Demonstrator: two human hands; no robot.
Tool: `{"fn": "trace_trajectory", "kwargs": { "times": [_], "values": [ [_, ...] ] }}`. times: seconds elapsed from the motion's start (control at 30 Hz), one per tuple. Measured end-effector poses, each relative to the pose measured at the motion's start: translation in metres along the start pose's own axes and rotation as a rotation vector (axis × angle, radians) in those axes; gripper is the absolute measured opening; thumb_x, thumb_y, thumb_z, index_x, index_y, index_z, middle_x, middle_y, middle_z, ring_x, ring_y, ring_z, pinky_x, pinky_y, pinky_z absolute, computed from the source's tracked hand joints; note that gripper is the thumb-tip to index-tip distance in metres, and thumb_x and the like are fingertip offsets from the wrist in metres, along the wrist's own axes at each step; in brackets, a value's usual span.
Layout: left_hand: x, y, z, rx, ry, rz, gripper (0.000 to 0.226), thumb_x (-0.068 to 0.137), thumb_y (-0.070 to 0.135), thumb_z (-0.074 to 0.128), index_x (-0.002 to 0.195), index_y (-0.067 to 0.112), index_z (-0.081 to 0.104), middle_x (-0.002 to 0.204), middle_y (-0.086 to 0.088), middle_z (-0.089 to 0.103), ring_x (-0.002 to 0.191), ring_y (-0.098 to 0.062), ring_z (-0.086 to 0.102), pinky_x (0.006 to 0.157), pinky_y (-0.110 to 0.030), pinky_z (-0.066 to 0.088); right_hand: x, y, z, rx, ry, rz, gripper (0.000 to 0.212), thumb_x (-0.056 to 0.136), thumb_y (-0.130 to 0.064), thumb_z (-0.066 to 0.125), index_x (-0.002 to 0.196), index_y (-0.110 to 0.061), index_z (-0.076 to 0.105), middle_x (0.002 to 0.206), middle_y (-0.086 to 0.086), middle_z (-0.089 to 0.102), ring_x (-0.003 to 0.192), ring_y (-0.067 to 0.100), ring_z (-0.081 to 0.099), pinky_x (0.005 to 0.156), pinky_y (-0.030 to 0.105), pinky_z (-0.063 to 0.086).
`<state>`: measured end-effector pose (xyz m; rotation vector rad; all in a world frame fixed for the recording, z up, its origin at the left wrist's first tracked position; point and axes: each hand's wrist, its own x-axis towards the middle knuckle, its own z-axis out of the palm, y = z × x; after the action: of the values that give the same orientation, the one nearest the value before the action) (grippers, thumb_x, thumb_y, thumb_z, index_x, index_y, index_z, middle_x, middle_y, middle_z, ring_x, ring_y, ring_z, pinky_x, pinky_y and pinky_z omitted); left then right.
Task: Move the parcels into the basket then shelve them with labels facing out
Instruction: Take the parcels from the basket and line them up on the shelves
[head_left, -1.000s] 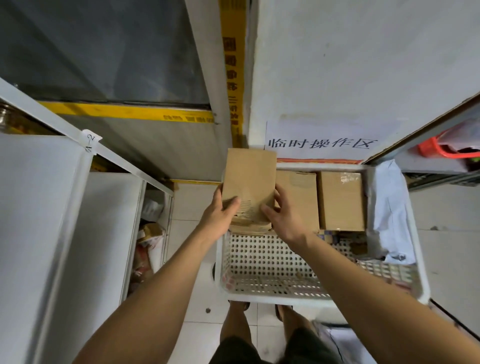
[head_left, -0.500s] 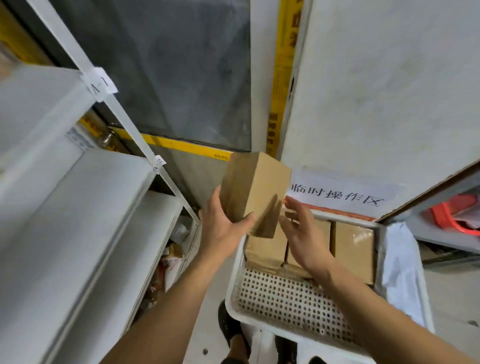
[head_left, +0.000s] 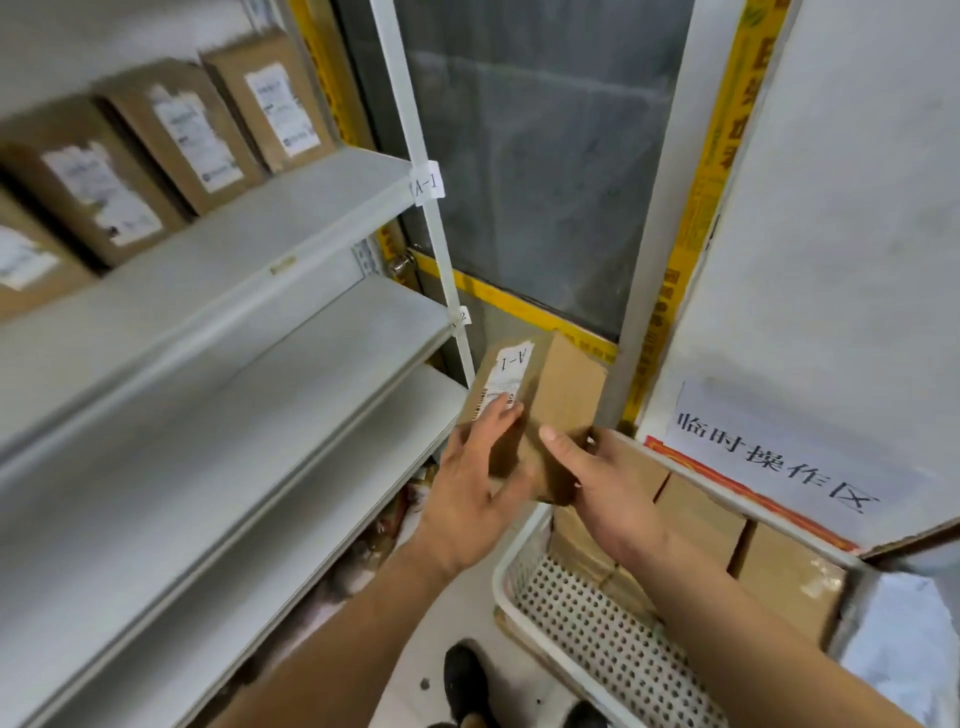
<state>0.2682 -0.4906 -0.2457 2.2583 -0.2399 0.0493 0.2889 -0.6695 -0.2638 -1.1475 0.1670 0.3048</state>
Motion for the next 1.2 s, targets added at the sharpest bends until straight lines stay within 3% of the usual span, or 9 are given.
{"fn": "trace_trajectory", "kwargs": {
  "times": [0.17,0.3,0.43,0.57,0.7,0.87,1.0,1.1,1.2],
  "values": [
    [-0.036,-0.004,-0.025,-0.116,0.036,0.061,0.058,0.11,0.025,0.051,0.164,0.02,0.033,0.151,0.034,0.049,0.149,0.0,0.039,0.116,-0.023,0.042,-0.006,0.009,0.029,-0.094,0.025,0.019,0.1,0.062,-0.05,0.101,0.142,-0.018,0.051,0.126,0.006,0.075,0.113,0.024,0.075,0.1,0.049,0.059],
    [-0.049,-0.009,-0.059,-0.16,0.23,0.012,0.043,0.109,0.019,0.055,0.151,0.025,0.052,0.151,0.039,0.045,0.138,0.006,0.05,0.106,-0.014,0.047,-0.016,0.013,0.055,-0.137,-0.043,0.036,0.08,0.077,-0.041,0.091,0.144,-0.025,0.051,0.126,0.003,0.075,0.113,0.022,0.074,0.099,0.047,0.059],
    [-0.069,-0.036,-0.109,-0.058,0.409,-0.236,0.07,0.103,0.044,0.063,0.162,0.039,0.025,0.163,0.016,0.04,0.146,-0.007,0.039,0.12,-0.043,0.042,-0.029,0.016,0.09,-0.224,-0.185,0.021,0.063,0.093,-0.027,0.076,0.15,-0.031,0.049,0.132,-0.002,0.073,0.122,0.021,0.07,0.104,0.046,0.054],
    [-0.098,-0.066,-0.182,0.069,0.199,-0.171,0.101,0.089,0.049,0.08,0.167,0.031,0.019,0.174,0.009,0.016,0.159,-0.013,0.013,0.125,-0.035,0.019,-0.03,0.002,0.132,-0.66,-0.334,0.057,0.092,0.08,-0.04,0.089,0.158,-0.042,0.04,0.139,-0.018,0.064,0.122,0.007,0.066,0.104,0.033,0.055],
    [-0.117,-0.101,-0.242,0.088,-0.102,-0.207,0.115,0.072,0.069,0.086,0.164,0.038,0.026,0.172,0.008,0.025,0.157,-0.021,0.023,0.128,-0.047,0.026,-0.03,-0.006,0.194,-1.182,-0.679,0.129,0.084,0.084,-0.04,0.086,0.156,-0.042,0.042,0.136,-0.03,0.052,0.102,-0.026,0.053,0.077,-0.003,0.042],
    [-0.163,-0.148,-0.284,-0.252,-0.351,-0.354,0.095,0.069,0.059,0.091,0.152,0.041,0.048,0.15,0.009,0.053,0.132,-0.017,0.057,0.118,-0.042,0.045,-0.023,0.022,0.264,-1.327,-0.866,0.158,0.088,0.071,-0.056,0.09,0.149,-0.046,0.051,0.139,-0.031,0.057,0.132,-0.005,0.053,0.109,0.022,0.045],
    [-0.208,-0.182,-0.31,-0.376,-0.07,-0.378,0.081,0.069,0.055,0.091,0.141,0.036,0.061,0.131,0.004,0.066,0.116,-0.015,0.068,0.1,-0.031,0.057,-0.021,0.055,0.308,-1.088,-0.726,0.073,0.083,0.06,-0.066,0.093,0.135,-0.053,0.061,0.143,-0.02,0.061,0.138,0.004,0.052,0.118,0.042,0.041],
    [-0.243,-0.203,-0.328,-0.527,0.253,-0.394,0.071,0.072,0.052,0.089,0.137,0.035,0.066,0.129,-0.001,0.069,0.111,-0.015,0.072,0.09,-0.025,0.058,-0.021,0.07,0.339,-0.826,-0.47,-0.092,0.085,0.069,-0.064,0.088,0.144,-0.053,0.05,0.15,-0.023,0.051,0.14,0.001,0.045,0.118,0.042,0.037],
    [-0.269,-0.214,-0.344,-0.699,0.558,-0.382,0.067,0.076,0.057,0.084,0.137,0.035,0.067,0.128,-0.001,0.072,0.119,-0.027,0.071,0.095,-0.042,0.058,-0.025,0.082,0.371,-0.651,-0.438,-0.149,0.114,0.063,-0.072,0.087,0.159,-0.047,0.03,0.156,-0.019,0.044,0.143,0.005,0.043,0.115,0.038,0.036]
  ]
}}
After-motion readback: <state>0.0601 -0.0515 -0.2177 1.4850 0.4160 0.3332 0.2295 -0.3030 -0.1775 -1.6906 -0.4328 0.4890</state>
